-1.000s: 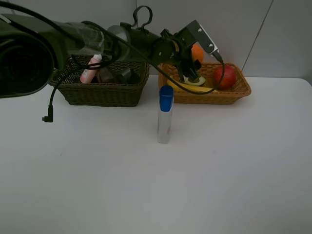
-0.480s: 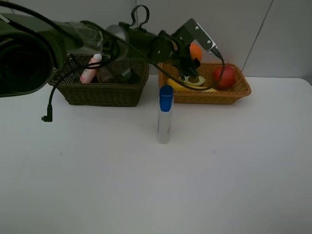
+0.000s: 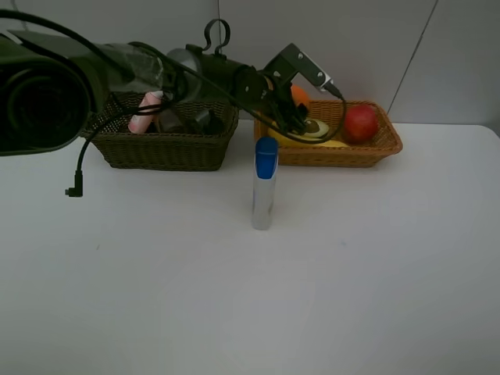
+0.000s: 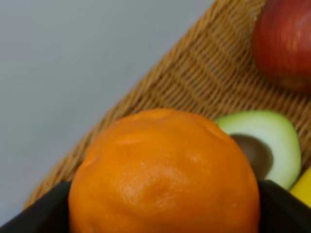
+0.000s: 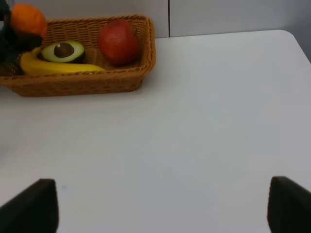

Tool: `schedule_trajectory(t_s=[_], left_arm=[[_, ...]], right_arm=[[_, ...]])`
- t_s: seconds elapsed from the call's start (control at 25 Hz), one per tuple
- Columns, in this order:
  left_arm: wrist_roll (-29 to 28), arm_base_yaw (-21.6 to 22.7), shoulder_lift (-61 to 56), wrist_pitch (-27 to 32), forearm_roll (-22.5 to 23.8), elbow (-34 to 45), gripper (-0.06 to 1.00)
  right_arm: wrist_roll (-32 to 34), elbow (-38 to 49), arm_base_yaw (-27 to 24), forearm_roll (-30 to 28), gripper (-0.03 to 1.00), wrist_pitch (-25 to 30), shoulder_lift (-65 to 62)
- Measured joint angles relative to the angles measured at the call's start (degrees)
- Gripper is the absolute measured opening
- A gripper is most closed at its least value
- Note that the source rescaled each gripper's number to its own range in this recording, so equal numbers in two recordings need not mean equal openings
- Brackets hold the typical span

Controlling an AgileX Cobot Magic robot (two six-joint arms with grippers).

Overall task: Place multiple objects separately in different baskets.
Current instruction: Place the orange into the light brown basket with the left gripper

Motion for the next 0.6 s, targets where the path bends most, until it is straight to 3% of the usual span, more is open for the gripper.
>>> schedule_trajectory(t_s=[0.6], left_arm=[[0.0, 0.0, 0.0, 2.5, -0.4, 0.0, 0.92]], right_arm=[[0.0, 0.0, 0.0, 0.0, 0.85, 0.0, 0.0]])
